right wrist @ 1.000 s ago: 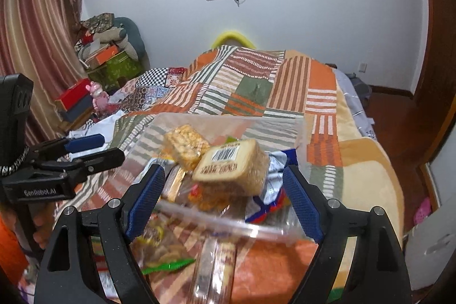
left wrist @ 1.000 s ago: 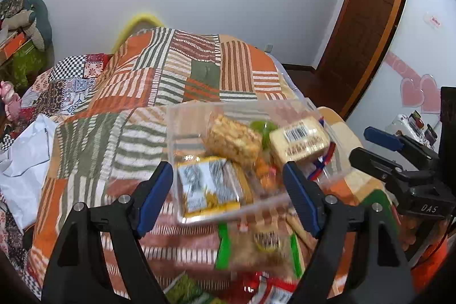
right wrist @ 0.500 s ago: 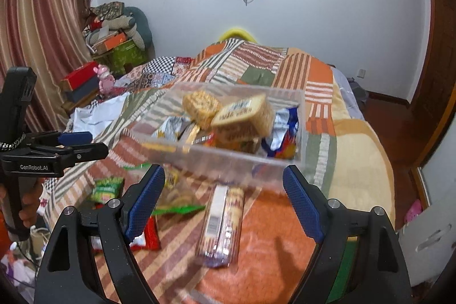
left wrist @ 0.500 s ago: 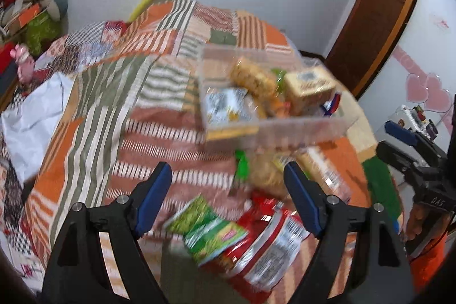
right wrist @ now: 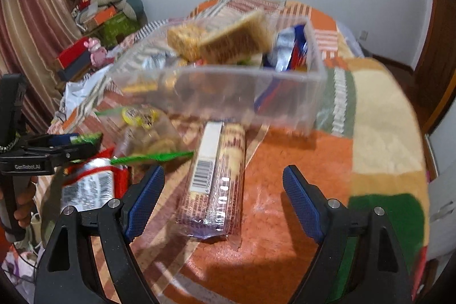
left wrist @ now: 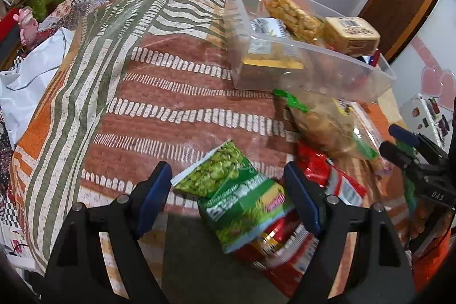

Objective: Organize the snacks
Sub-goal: 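Grasp the green pea snack bag with the left tool while the right tool grasps the wrapped biscuit roll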

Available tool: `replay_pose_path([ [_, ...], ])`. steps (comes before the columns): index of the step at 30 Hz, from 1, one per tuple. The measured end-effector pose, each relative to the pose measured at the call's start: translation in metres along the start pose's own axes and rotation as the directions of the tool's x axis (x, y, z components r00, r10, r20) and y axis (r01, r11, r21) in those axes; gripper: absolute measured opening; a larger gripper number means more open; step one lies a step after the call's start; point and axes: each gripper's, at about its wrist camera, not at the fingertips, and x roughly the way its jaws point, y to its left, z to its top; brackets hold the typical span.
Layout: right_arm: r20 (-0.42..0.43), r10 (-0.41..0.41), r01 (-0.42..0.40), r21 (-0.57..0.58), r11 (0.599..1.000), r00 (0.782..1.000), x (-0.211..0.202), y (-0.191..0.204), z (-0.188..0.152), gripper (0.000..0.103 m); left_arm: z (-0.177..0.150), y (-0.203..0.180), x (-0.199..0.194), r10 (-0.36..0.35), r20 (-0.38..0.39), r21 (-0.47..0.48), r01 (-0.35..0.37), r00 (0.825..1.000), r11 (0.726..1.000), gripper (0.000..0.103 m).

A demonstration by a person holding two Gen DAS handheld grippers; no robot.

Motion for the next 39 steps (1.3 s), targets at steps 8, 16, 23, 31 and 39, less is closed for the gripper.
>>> replay_pose_path([
  [8,-0.057,0.046,-0.046,-0.001,0.999,0.997,0.013,0.002,0.004,0.058,-0.004,0.002,0.005,0.056,0.043,0.053,-0.058,0.997,0.997,0.064],
  [16,-0.054,0.056,-0.055,0.014,0.998,0.997,0.009,-0.003,0.002,0.043,-0.009,0.01,-0.007,0.03,0.068,0.048,-0.034,0.997,0.998,0.046],
  [23,0.005,0.034,-0.034,-0.001,0.999,0.999,-0.015,-0.005,0.002,0.043,-0.001,0.005,-0.029,0.013,0.106,0.067,-0.02,0.994,0.998,0.017],
  [31,0.089,0.027,-0.028,0.002,1.0,0.996,-0.048,-0.01,0.007,0.043,0.003,0.007,-0.037,0.021,0.094,0.049,-0.026,0.995,0.998,0.027],
  [39,0.122,0.034,-0.037,0.022,0.999,0.992,-0.058,-0.012,0.012,0.043,-0.014,0.001,-0.016,0.016,0.023,0.075,-0.017,1.0,0.997,0.06],
])
